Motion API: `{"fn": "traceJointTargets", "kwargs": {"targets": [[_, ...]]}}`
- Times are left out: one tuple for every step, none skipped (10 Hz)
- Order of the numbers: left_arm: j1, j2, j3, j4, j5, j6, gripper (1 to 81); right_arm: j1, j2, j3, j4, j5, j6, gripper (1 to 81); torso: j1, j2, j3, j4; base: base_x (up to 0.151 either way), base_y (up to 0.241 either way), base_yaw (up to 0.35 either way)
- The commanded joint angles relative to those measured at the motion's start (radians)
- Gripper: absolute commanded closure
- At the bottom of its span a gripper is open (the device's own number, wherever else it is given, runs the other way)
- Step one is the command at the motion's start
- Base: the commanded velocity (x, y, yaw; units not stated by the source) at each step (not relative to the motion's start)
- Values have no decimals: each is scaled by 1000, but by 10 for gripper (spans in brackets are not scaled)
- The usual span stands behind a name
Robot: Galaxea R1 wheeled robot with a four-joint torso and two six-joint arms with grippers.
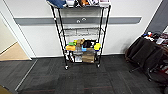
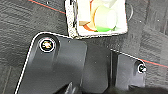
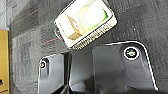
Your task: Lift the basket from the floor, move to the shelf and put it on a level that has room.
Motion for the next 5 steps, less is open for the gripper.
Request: {"fn": "traceJointTargets", "kwargs": {"targets": [[-56,9,5,-19,56,1,10,63,-21,-7,1,-83,2,10,63,-98,0,81,0,0,0],[-56,20,-10,-17,56,3,10,64,-21,-15,4,-83,3,10,82,-129,0,99,0,0,0],[-56,34,-35,-16,56,3,10,64,-21,-24,13,-83,4,10,96,-150,0,108,0,0,0],[-56,44,-61,-16,58,3,10,67,-19,-39,21,-84,5,10,113,-176,0,130,0,0,0],[-56,51,-76,-17,62,3,10,69,-19,-55,24,-86,8,10,132,-208,0,64,0,0,0]]}}
